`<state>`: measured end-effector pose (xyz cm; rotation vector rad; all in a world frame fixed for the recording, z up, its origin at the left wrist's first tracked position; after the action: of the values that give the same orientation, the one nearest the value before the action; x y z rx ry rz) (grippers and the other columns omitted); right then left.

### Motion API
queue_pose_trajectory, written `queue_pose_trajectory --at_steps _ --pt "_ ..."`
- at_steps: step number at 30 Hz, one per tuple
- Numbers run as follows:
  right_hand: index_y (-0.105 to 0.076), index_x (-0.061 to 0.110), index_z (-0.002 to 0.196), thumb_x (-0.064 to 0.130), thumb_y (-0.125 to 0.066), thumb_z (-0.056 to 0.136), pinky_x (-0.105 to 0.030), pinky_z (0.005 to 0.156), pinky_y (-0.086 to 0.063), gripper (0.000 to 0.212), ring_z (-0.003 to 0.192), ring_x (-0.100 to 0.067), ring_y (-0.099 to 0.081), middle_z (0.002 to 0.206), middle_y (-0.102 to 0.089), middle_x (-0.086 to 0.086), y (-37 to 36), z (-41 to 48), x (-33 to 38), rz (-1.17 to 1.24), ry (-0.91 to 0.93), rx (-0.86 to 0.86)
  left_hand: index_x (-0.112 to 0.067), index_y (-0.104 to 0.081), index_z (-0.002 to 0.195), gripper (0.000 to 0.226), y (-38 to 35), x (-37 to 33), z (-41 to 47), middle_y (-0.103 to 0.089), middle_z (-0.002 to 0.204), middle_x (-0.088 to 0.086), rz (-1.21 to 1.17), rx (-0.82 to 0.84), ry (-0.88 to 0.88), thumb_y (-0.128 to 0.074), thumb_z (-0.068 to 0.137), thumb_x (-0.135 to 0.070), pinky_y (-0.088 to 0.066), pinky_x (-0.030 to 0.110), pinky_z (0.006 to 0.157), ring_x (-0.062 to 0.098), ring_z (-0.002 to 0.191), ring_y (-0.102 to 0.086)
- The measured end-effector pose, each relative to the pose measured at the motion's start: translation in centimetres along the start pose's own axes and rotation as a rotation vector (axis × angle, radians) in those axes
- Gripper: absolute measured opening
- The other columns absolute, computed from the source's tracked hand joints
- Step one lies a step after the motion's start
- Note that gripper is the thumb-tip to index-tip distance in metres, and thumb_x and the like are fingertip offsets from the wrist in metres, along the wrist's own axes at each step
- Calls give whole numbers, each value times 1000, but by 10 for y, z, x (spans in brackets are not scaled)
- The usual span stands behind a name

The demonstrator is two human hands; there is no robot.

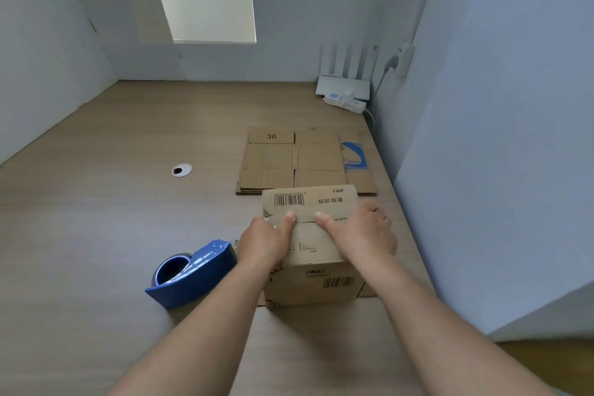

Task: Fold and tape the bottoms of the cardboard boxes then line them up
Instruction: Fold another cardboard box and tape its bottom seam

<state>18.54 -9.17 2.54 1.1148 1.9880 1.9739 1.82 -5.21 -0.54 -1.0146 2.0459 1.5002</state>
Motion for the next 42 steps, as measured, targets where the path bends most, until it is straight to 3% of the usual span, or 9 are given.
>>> queue_pose_trajectory --at_steps 5,9,13,18,22,30,35,38,42 --pt "-49 14 93 47 -60 87 -31 65 -41 36 90 -21 -53 99 -56 -4 -6 11 -22 366 35 -6 -13 -63 104 42 1 12 -4 -65 92 1 -321 46 25 -41 96 -48 -49 33 73 17 86 -60" --pt "-45 15 74 34 -52 95 -26 53 -30 29 73 -18 -49 76 -52 1 -4 12 -29 468 61 -56 -20 -61 118 46 -3 21 -8 -70 102 2 -543 236 126 -33 98 -52 -50 42 93 22 99 -64" --pt "-48 16 78 48 -38 97 -28 53 -31 38 72 -16 -50 82 -56 0 -10 8 -33 314 44 -61 -12 -52 132 75 2 18 -13 -59 123 5 -283 276 125 -24 92 -68 -40 38 103 23 115 -54" --pt "-41 19 67 49 -39 97 -26 49 -26 42 69 -18 -48 75 -53 2 -7 10 -33 149 63 -110 -4 -59 115 71 15 8 -15 -57 105 10 248 84 0 -14 98 -57 -35 32 79 21 91 -45" --pt "-39 18 61 41 -42 98 -27 48 -23 44 65 -19 -45 65 -48 2 -9 13 -32 202 100 -150 -9 -59 90 65 14 10 -14 -56 88 6 330 -49 -56 -14 98 -55 -37 33 71 23 84 -49" --pt "-58 14 82 53 -23 98 -28 56 -33 55 74 -19 -54 78 -57 0 -5 15 -31 104 82 -89 -5 -58 85 52 7 24 -26 -60 93 10 -245 -172 88 -18 102 -35 -41 33 75 24 86 -54" --pt "-54 16 89 54 -35 96 -30 61 -39 44 79 -19 -54 87 -57 0 -2 25 -25 53 156 -30 -15 -69 98 34 -6 28 -35 -74 93 7 -734 247 213 -38 98 -29 -48 33 73 22 93 -65" --pt "-51 19 77 49 -40 97 -31 61 -38 37 75 -17 -52 80 -56 2 16 45 -31 61 283 120 -18 -52 132 37 -6 42 -40 -66 114 0 -432 349 102 -47 97 -29 -50 34 82 15 106 -61" --pt "-64 25 106 39 -45 98 -31 79 -42 24 96 -14 -56 105 -63 6 26 62 -32 120 431 342 -33 1 152 99 9 39 -40 -22 154 -8 -272 348 -200 -70 84 -24 -31 34 109 14 138 -32"
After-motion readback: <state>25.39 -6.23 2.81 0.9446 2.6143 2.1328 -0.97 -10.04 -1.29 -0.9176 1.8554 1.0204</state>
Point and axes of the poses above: each hand's wrist, its own z-axis towards the middle knuckle, its own y-axis out of the back of the hand, x = y × z, the point moved 4 cm from there along z, towards the middle knuckle
